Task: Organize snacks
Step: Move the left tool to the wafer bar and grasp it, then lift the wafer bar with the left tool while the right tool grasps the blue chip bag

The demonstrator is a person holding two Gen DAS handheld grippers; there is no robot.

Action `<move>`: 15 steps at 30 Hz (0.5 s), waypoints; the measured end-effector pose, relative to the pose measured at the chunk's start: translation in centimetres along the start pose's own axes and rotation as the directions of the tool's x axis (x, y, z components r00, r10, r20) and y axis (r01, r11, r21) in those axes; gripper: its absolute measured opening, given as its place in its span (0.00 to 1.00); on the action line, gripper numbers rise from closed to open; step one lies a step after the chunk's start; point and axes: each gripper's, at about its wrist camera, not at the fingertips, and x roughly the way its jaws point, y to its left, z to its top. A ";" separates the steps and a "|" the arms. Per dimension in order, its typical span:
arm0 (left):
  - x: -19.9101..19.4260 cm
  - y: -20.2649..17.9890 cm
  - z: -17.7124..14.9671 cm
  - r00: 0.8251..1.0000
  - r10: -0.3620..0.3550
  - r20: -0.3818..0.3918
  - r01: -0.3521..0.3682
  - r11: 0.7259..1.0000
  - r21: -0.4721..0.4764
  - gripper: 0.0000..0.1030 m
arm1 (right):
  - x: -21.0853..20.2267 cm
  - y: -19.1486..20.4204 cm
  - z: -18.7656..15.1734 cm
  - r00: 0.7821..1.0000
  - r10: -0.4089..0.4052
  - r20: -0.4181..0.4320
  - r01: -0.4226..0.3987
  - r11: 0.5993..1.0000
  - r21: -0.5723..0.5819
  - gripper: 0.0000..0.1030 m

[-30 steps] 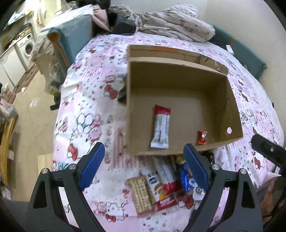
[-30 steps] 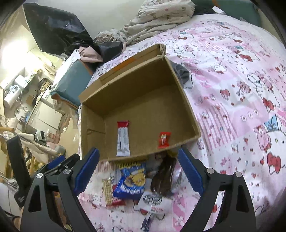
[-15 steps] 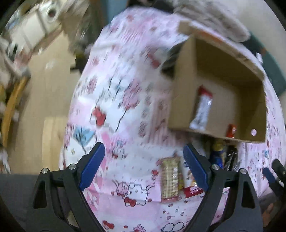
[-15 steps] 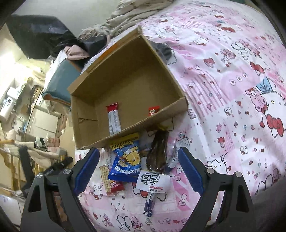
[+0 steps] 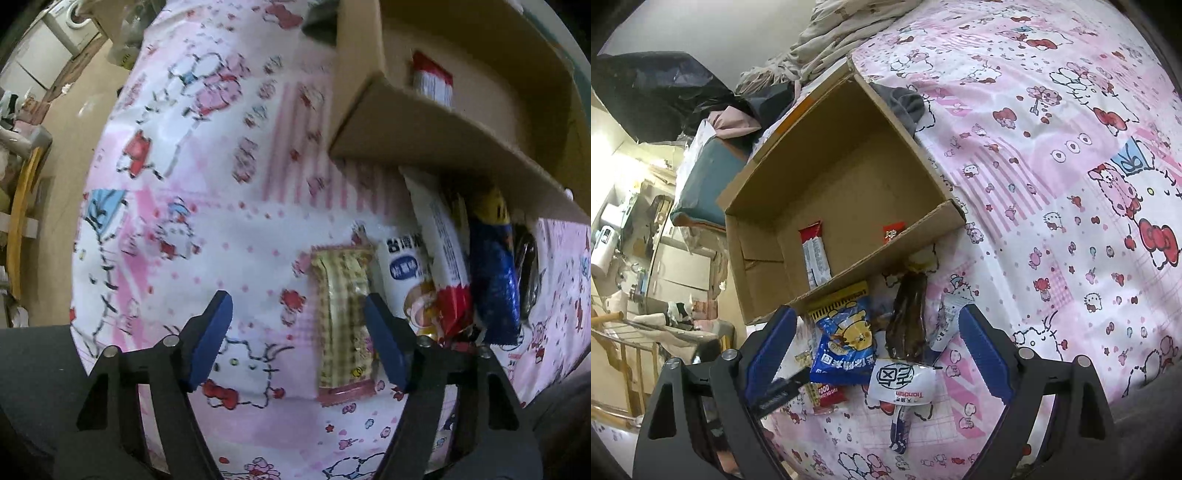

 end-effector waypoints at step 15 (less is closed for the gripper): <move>-0.9 -0.8 -1.2 0.999 -0.002 -0.040 0.003 1.000 0.030 0.21 | 1.2 0.1 0.0 0.999 -0.009 -0.040 0.009 1.000 -0.004 0.88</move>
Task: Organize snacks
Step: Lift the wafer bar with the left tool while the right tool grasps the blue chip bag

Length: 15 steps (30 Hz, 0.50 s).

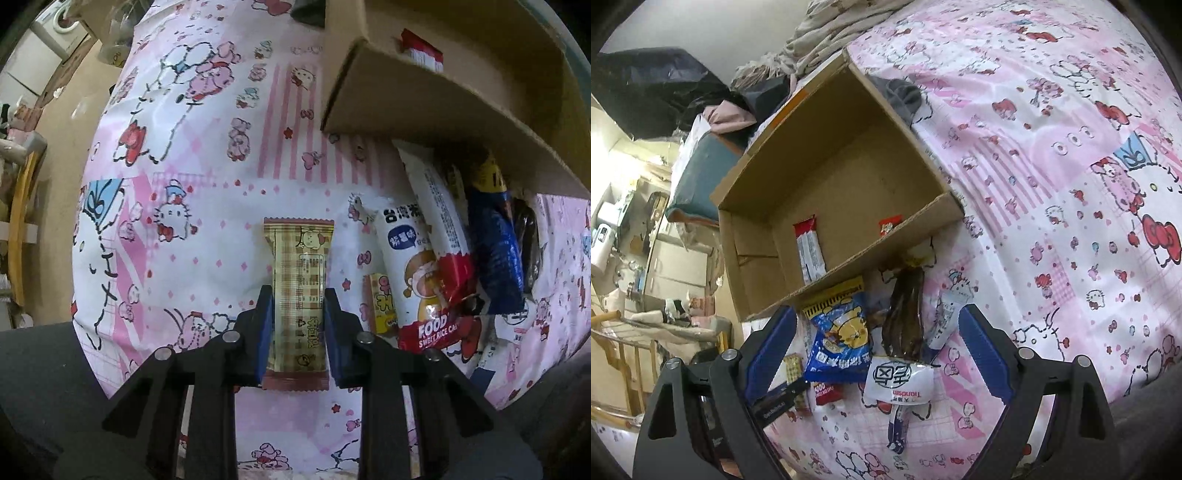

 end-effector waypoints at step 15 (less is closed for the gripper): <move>-4.1 3.2 1.0 0.995 -0.055 0.080 0.061 0.996 -0.066 0.21 | 10.1 6.0 -1.2 0.962 -0.004 -0.272 -0.048 0.982 -0.182 0.74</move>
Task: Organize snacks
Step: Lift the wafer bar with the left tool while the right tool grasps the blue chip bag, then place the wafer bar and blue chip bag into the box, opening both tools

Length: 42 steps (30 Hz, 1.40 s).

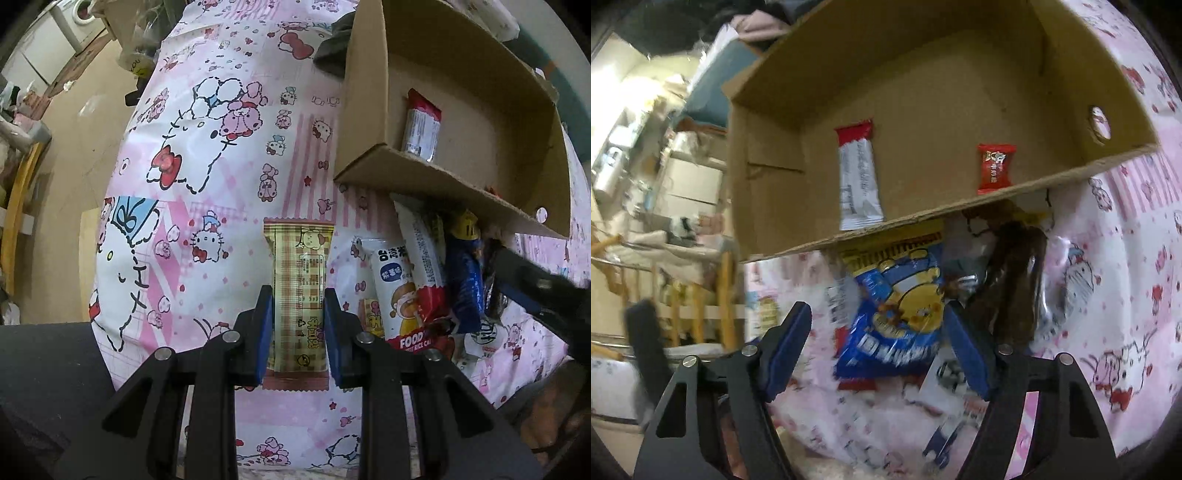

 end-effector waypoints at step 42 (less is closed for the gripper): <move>-10.4 -5.1 8.9 0.937 -0.180 0.300 0.141 0.979 0.147 0.21 | -12.0 0.8 4.5 0.948 0.204 0.245 -0.193 0.979 -0.068 0.28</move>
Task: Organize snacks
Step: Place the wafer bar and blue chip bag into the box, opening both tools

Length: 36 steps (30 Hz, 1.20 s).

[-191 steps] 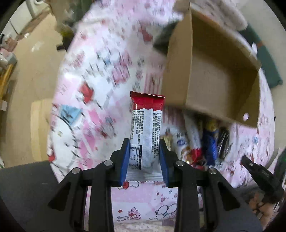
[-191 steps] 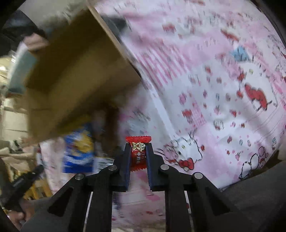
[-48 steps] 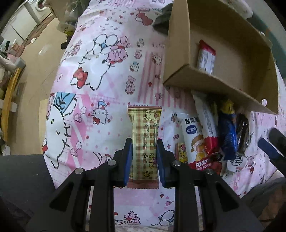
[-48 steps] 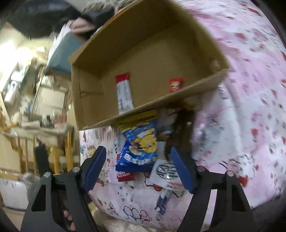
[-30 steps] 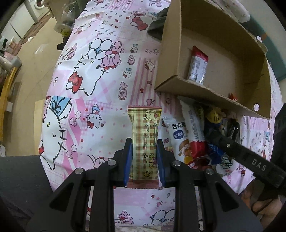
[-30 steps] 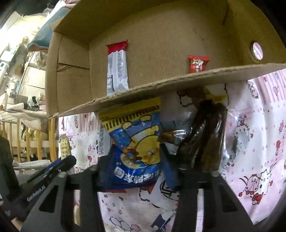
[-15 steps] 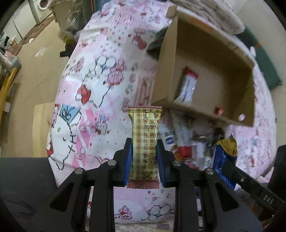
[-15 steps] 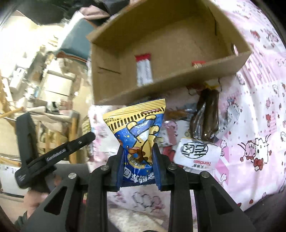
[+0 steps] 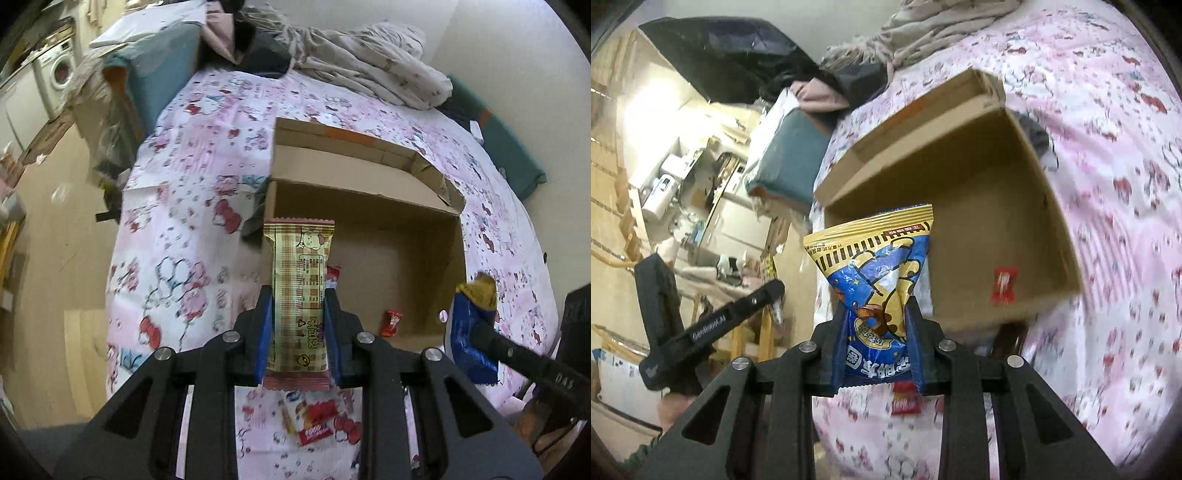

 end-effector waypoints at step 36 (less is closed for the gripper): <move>10.0 -4.3 0.6 0.999 -0.007 -0.035 0.012 0.992 0.128 0.22 | 7.8 -5.3 2.7 0.987 -0.152 -0.047 0.152 0.988 -0.011 0.32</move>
